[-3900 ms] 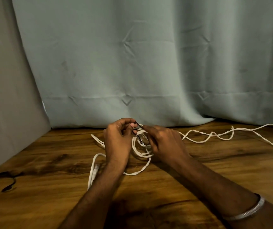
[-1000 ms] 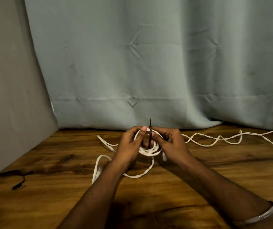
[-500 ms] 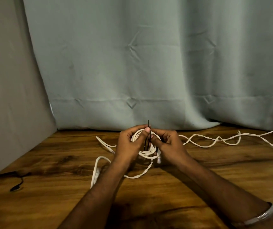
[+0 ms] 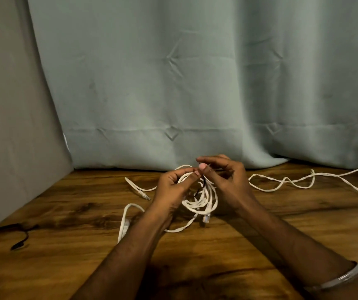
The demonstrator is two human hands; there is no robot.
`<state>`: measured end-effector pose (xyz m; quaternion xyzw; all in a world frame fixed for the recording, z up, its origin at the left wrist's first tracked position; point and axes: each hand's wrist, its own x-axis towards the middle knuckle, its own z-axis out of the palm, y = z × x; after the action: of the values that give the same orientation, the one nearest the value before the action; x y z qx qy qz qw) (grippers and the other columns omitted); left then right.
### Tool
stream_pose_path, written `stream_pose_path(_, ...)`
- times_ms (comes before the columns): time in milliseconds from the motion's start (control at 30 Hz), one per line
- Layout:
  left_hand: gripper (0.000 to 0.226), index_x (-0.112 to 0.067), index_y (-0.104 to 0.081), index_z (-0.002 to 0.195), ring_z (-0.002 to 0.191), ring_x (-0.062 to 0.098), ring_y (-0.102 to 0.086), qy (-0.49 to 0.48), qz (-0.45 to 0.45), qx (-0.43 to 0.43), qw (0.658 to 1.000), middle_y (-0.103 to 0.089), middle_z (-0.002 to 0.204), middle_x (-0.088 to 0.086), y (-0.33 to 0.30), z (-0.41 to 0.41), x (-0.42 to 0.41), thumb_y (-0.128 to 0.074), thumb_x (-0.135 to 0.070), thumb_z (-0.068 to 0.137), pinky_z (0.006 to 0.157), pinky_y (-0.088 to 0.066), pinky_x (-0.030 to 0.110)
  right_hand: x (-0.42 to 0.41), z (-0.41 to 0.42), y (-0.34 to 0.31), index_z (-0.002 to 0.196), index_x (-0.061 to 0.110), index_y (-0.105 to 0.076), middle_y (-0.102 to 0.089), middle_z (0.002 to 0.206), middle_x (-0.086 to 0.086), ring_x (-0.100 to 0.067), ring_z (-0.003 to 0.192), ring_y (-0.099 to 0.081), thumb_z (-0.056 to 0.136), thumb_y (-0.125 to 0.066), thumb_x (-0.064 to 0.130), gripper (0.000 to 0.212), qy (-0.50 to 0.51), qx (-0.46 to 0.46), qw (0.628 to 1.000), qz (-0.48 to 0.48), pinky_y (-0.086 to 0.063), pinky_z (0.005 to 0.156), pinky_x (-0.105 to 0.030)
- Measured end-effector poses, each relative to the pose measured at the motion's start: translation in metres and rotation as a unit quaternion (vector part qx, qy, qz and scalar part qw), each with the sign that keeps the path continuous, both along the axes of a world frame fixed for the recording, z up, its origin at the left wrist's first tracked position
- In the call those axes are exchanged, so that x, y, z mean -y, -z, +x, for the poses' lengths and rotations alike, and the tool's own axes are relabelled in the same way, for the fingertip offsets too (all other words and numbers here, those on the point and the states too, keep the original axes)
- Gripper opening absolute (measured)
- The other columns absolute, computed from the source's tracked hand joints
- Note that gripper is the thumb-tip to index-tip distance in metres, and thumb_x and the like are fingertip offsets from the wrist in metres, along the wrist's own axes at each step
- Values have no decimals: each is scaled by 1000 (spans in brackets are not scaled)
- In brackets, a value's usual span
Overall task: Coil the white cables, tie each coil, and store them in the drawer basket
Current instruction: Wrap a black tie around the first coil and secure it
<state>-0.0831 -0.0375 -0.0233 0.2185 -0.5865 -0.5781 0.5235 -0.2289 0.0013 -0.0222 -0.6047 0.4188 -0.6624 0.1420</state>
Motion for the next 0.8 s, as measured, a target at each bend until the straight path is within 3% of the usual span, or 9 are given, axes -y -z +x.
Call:
stream_pose_path(67, 12, -8, -77, 100, 66, 11, -69, 6, -2, 6, 1000, -76, 80, 7, 2, -1, 0, -70, -10, 90, 54, -50, 18, 3, -2, -3, 92, 14, -82, -71, 96, -1, -13, 91, -71, 88, -80, 11, 5, 42, -48, 997, -31, -56, 80, -23)
stream_pose_path(200, 13, -6, -77, 101, 61, 6, -67, -4, -17, 40, 999, -77, 80, 5, 3, -2, 1, -71, -10, 90, 55, -49, 17, 3, 0, -4, 85, 12, -76, -68, 93, -1, -7, 88, -67, 89, -77, 3, 10, 93, -52, 992, -63, -52, 77, -17)
stream_pose_path(300, 17, -7, -77, 104, 77, 14, -72, -6, -28, 70, 997, -78, 91, 11, 6, -3, 3, -73, -13, 88, 66, -55, 24, 2, -1, -7, 86, 12, -69, -65, 91, -3, -16, 87, -65, 95, -72, 6, 10, 153, -10, 980, -126, -53, 77, -28)
stream_pose_path(400, 16, -8, -77, 103, 74, 12, -71, -6, -20, 78, 997, -78, 91, 11, 8, -4, 1, -73, -12, 88, 60, -53, 21, -5, -6, -12, 95, 9, -66, -63, 90, -10, -24, 82, -64, 102, -65, 14, 8, 179, 56, 965, -181, -55, 73, -37)
stream_pose_path(467, 15, -9, -78, 103, 66, 8, -68, -8, -13, 72, 997, -78, 87, 9, 6, -3, 1, -73, -12, 89, 54, -50, 18, -9, -7, -16, 102, 9, -69, -67, 90, -12, -21, 77, -65, 101, -66, 22, 14, 162, 78, 971, -158, -55, 68, -33)
stream_pose_path(567, 14, -9, -77, 102, 50, 6, -54, -8, 5, 51, 999, -71, 67, 1, 5, -2, 3, -71, -14, 90, 48, -44, 19, -6, -5, -14, 106, 14, -76, -75, 93, -4, -15, 80, -72, 90, -71, 39, 30, 69, 51, 996, -37, -55, 69, -26)
stream_pose_path(633, 15, -4, -74, 105, 39, 1, -46, 7, 24, 27, 999, -62, 52, -5, 5, -2, 4, -66, -10, 94, 44, -41, 17, 0, -3, -8, 104, 13, -80, -76, 93, 1, -13, 87, -75, 88, -76, 33, 26, 22, -14, 1000, 12, -59, 75, -28)
stream_pose_path(700, 17, -3, -72, 108, 35, 0, -43, 22, 33, 20, 999, -59, 49, -6, 4, -1, 3, -63, -9, 95, 44, -41, 17, 4, -3, -3, 97, 11, -82, -75, 91, 2, -16, 88, -75, 89, -80, 18, 12, 21, -69, 997, -6, -61, 79, -33)
stream_pose_path(800, 17, -6, -74, 106, 36, 1, -41, 26, 33, 24, 999, -62, 56, -2, 5, -2, 5, -66, -13, 93, 49, -38, 21, 2, -3, -5, 85, 7, -81, -75, 80, -1, -12, 77, -73, 90, -78, 12, 8, 33, -33, 999, -23, -58, 71, -29)
